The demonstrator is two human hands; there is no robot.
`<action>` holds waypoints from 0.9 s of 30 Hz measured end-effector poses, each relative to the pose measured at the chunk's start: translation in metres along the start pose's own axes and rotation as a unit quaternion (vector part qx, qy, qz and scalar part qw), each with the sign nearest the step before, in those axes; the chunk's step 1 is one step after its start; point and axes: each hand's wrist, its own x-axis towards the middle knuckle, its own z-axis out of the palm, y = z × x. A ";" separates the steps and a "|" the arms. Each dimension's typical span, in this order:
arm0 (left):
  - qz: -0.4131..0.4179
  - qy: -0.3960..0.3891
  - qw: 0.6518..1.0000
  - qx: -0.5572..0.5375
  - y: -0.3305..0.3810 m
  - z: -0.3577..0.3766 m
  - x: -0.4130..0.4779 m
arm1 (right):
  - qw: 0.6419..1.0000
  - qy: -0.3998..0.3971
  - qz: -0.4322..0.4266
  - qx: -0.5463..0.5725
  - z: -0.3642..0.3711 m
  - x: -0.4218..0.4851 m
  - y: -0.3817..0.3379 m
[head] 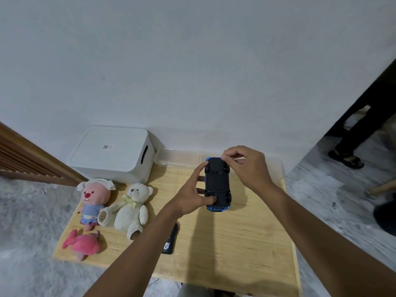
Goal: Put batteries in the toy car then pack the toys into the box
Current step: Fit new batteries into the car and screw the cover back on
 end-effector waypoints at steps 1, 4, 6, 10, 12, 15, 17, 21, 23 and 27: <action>0.002 0.001 1.000 -0.002 0.001 0.001 0.000 | 1.000 0.005 0.012 0.003 -0.003 0.002 -0.001; 0.004 -0.002 1.000 -0.001 0.006 0.003 0.001 | 1.000 0.006 -0.001 -0.010 -0.008 0.002 -0.003; 0.007 -0.005 1.000 -0.003 0.008 0.002 0.001 | 0.999 -0.016 -0.037 -0.029 -0.009 -0.001 -0.005; 0.009 -0.021 1.000 0.000 0.012 -0.007 0.001 | 0.999 -0.012 -0.027 -0.027 -0.006 0.000 -0.011; 0.011 -0.028 1.000 0.003 0.013 -0.012 0.000 | 1.000 0.011 0.007 -0.015 -0.002 0.003 -0.017; 0.015 -0.038 0.999 0.007 0.012 -0.021 -0.001 | 0.999 0.035 0.008 -0.025 0.006 0.003 -0.023; 0.016 -0.043 0.999 0.011 0.012 -0.026 -0.002 | 0.999 0.018 -0.020 -0.040 0.012 0.000 -0.026; 0.014 -0.052 0.998 0.011 0.010 -0.038 -0.005 | 0.997 0.026 -0.038 -0.057 0.023 -0.005 -0.032; 0.016 -0.054 0.998 0.013 0.010 -0.044 -0.008 | 0.998 0.038 -0.006 -0.054 0.027 -0.003 -0.038; 0.021 -0.063 0.998 0.012 0.009 -0.054 -0.012 | 0.997 0.066 0.022 -0.028 0.035 -0.001 -0.043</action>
